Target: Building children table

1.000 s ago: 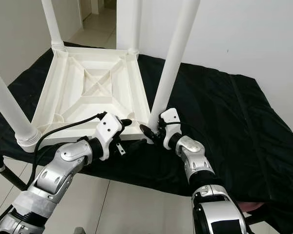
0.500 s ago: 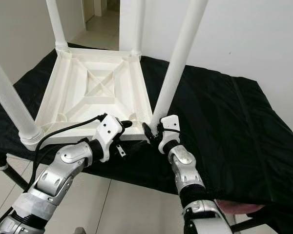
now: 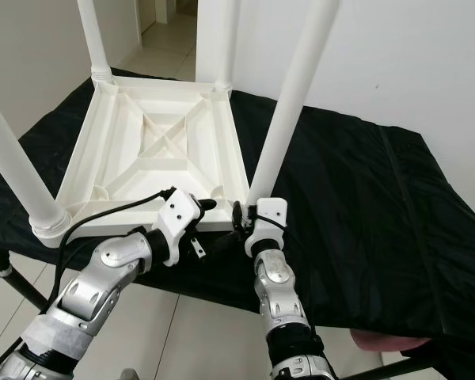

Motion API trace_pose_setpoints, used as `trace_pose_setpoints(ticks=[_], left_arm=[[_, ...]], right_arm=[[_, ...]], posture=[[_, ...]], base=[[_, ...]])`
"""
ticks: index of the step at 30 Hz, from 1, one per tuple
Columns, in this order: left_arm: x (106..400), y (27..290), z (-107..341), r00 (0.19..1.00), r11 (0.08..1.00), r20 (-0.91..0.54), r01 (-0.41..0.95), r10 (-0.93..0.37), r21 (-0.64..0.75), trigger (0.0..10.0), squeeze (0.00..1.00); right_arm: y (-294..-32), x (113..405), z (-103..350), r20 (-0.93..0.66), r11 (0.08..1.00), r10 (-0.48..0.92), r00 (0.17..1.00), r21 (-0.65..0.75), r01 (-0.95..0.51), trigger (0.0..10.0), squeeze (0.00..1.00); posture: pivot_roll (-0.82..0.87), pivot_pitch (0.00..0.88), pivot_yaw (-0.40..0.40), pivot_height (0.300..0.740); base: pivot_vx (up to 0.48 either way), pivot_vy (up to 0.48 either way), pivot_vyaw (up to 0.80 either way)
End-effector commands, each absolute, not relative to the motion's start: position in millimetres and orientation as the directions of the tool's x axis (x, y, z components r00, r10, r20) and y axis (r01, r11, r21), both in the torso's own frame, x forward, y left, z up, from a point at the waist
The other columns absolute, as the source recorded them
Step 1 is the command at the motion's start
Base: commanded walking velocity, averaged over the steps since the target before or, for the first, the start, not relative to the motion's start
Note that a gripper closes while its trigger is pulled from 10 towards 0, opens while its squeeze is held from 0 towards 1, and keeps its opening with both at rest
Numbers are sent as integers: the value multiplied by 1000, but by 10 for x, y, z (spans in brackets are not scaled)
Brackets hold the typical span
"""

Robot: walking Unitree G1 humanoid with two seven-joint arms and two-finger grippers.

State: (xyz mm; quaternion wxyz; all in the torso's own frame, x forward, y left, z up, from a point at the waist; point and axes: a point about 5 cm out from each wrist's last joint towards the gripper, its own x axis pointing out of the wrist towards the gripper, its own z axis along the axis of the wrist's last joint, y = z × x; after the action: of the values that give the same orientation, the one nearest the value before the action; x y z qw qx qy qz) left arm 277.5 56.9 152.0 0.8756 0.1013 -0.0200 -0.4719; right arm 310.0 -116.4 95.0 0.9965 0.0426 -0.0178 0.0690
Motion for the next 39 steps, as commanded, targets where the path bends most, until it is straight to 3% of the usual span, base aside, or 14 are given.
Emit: trace_pose_setpoints(ticks=[1,3,4,7,13,17,33,34,35,36,39], left_arm=[[2776,534,1534,536,516,-56,832,-842,205,10000,0],[2785,539,1544,540,520,-53,829,-840,208,10000,0],[2787,545,1545,543,522,-53,827,-838,208,10000,0],[2795,550,1546,546,526,-52,825,-836,209,10000,0],[2790,539,1550,543,522,-51,827,-838,210,10000,0],[2797,541,1559,543,522,-50,826,-838,215,10000,0],[2805,574,1579,555,532,-49,817,-831,224,10000,0],[2802,571,1581,555,532,-48,816,-831,224,10000,0],[2799,569,1583,555,533,-48,816,-830,223,10000,0],[2798,575,1583,558,536,-47,815,-829,222,10000,0],[2799,587,1581,562,540,-47,812,-826,220,10000,0]], right_arm=[[-1193,3052,867,12,984,152,988,93,-153,10000,1000],[-1255,3039,932,40,963,255,966,81,-257,10000,1000],[-1316,3052,951,35,940,335,941,48,-337,10000,0],[-1426,3075,980,13,876,482,876,-14,-482,10000,0],[-1487,3123,1002,-6,838,545,839,-48,-544,10000,0],[-1579,3305,1073,-52,777,623,781,-79,-625,10000,0],[-1336,3509,1079,-137,703,689,712,-114,-702,10000,0],[-1306,3497,1051,-146,689,701,698,-116,-716,3608,0],[-1287,3489,1030,-153,678,709,688,-118,-725,3608,0],[-1271,3470,996,-159,668,720,676,-110,-736,0,0],[-1262,3450,958,-163,659,729,665,-97,-746,0,0]], posture=[[-28,0,-89,740],[-29,0,-88,740],[-29,0,-87,740],[-27,0,-86,740],[-26,0,-84,740],[-18,0,-83,740],[13,0,-83,740],[21,0,-87,740],[21,0,-87,740],[22,0,-89,740],[22,0,-89,740]], base=[[0,0,0],[0,0,0],[0,0,0],[0,0,0],[0,0,0],[0,0,0],[0,0,0],[0,0,0],[0,0,0],[0,0,0],[0,0,0]])
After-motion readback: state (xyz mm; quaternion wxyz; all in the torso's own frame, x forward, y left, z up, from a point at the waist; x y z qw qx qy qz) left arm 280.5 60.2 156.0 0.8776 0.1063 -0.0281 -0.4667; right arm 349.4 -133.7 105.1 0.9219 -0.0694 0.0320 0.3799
